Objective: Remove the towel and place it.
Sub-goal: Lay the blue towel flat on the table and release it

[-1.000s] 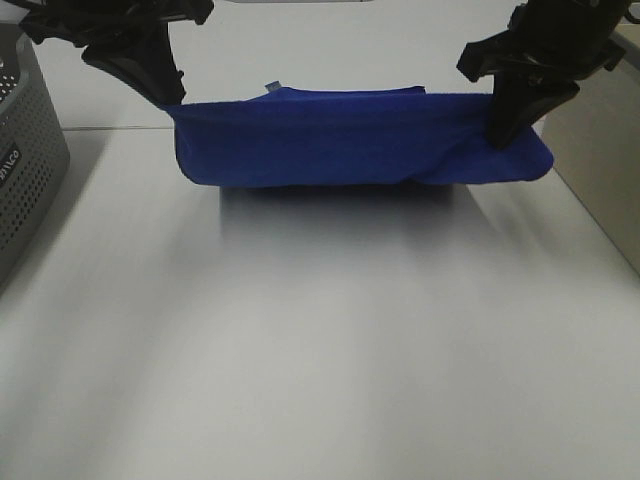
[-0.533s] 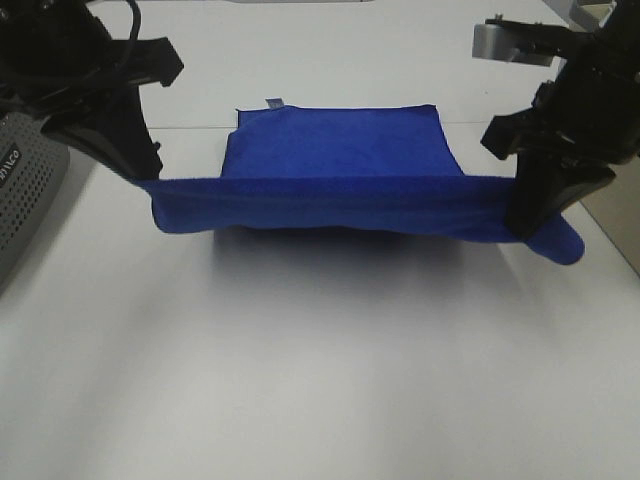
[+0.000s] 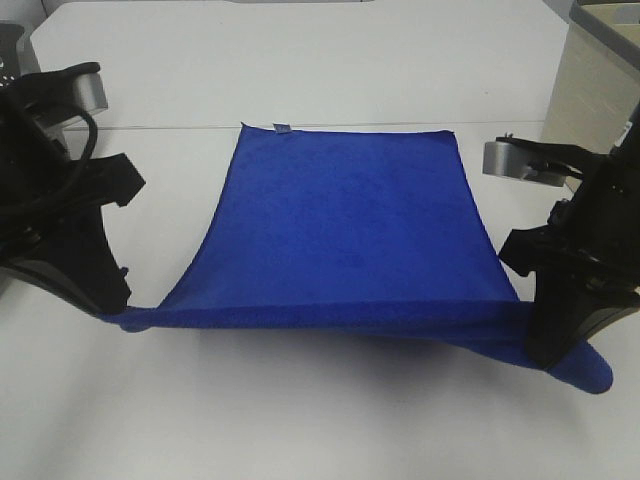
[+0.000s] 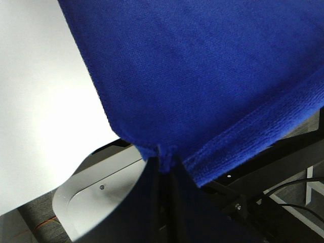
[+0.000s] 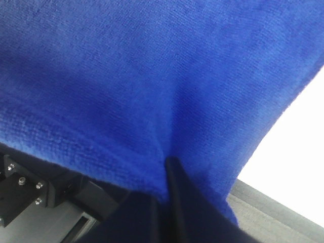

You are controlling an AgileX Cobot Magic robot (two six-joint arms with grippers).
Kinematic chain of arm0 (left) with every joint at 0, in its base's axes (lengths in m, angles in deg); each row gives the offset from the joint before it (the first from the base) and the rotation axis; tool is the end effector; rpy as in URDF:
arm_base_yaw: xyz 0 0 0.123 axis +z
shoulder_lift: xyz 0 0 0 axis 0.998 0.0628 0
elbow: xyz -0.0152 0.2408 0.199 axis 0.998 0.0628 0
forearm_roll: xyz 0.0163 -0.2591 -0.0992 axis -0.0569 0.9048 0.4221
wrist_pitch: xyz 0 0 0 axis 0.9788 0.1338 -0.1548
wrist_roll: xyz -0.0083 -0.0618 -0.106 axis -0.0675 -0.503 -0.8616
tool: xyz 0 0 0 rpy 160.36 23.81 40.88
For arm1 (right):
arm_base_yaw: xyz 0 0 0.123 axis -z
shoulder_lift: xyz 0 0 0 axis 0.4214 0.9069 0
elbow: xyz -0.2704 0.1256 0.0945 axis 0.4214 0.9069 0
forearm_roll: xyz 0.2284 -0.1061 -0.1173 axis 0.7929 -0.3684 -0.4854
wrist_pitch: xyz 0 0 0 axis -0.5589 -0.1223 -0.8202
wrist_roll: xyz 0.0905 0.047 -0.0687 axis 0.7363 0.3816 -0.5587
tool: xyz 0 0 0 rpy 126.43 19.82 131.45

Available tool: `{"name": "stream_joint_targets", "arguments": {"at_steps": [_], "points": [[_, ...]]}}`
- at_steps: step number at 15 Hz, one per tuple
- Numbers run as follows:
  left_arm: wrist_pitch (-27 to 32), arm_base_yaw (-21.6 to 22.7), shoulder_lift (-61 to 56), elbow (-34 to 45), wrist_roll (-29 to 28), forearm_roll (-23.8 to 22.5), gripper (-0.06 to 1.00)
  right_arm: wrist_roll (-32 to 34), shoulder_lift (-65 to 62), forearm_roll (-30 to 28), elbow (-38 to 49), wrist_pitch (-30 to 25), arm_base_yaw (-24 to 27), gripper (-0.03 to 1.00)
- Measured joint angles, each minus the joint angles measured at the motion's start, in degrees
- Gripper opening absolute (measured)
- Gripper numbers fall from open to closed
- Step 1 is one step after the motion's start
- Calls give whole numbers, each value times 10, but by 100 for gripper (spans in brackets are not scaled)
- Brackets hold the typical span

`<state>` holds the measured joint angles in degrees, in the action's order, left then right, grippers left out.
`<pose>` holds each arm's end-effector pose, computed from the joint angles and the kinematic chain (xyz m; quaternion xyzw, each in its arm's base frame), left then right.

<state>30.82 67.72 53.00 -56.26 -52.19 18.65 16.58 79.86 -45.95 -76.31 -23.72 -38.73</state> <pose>0.2556 -0.1431 0.2409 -0.0878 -0.9698 0.2271 0.0140 0.2482 0.1084 0.1878 0.1603 -0.9656 -0.1850 0.0877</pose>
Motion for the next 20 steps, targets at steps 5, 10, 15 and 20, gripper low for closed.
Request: {"name": "stream_joint_targets", "arguments": {"at_steps": [5, 10, 15, 20], "points": [[-3, 0, -70, 97, -1, 42, 0, -33, -44, 10, 62, -1, 0, 0], [-3, 0, -74, 151, 1, 47, 0, -57, -53, 41, 123, -1, 0, 0], [-2, 2, 14, 151, 26, 48, 0, -57, -15, 44, 124, -1, 0, 0], [4, 2, 105, 151, 57, 52, 0, -57, 63, 56, 125, 1, 0, 0]]}}
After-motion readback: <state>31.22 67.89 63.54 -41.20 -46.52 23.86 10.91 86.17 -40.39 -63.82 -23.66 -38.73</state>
